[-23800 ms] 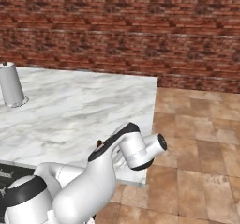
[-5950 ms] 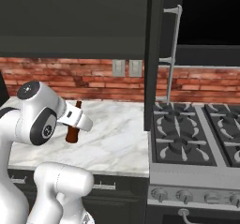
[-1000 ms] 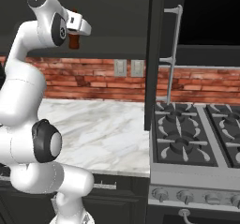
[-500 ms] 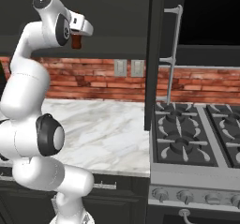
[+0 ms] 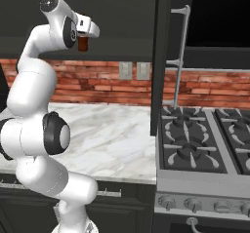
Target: Pick the bottled drink from the counter and place it in the open cabinet.
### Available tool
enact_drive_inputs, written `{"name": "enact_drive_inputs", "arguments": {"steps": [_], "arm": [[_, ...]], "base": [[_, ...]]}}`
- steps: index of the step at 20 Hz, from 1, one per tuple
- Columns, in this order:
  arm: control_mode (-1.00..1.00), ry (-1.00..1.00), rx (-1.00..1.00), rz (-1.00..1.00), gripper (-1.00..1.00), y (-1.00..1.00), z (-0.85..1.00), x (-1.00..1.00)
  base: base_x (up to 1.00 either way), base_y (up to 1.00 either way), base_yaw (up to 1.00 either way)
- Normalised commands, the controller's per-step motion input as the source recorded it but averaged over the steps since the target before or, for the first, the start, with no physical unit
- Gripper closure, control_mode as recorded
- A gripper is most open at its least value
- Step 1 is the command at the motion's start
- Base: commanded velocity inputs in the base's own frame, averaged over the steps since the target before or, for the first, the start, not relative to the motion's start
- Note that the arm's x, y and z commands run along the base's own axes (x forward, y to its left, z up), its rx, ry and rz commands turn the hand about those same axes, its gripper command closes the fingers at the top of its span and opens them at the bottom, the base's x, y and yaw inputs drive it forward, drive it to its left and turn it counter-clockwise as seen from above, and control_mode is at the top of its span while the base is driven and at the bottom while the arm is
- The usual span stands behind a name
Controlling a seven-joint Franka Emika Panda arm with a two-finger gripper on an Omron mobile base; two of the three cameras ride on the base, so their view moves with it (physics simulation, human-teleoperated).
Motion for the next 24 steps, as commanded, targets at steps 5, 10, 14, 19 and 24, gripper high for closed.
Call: {"name": "enact_drive_inputs", "arguments": {"steps": [5,10,14,19,24], "arm": [[-1.0,0.0,-0.05,0.0,1.0,0.1,0.0,0.11],[-1.0,0.0,-0.03,0.0,1.0,0.1,0.0,0.08],[-1.0,-0.04,-0.02,0.0,1.0,0.13,0.0,0.13],[-1.0,-0.04,0.0,0.0,1.0,0.1,-0.02,0.11],[-1.0,-0.01,0.0,0.0,1.0,0.0,-0.14,0.01]], "base": [[0.0,0.0,0.0],[0.0,0.0,0.0],[0.0,0.0,0.0],[0.0,0.0,0.0],[0.0,0.0,0.0]]}}
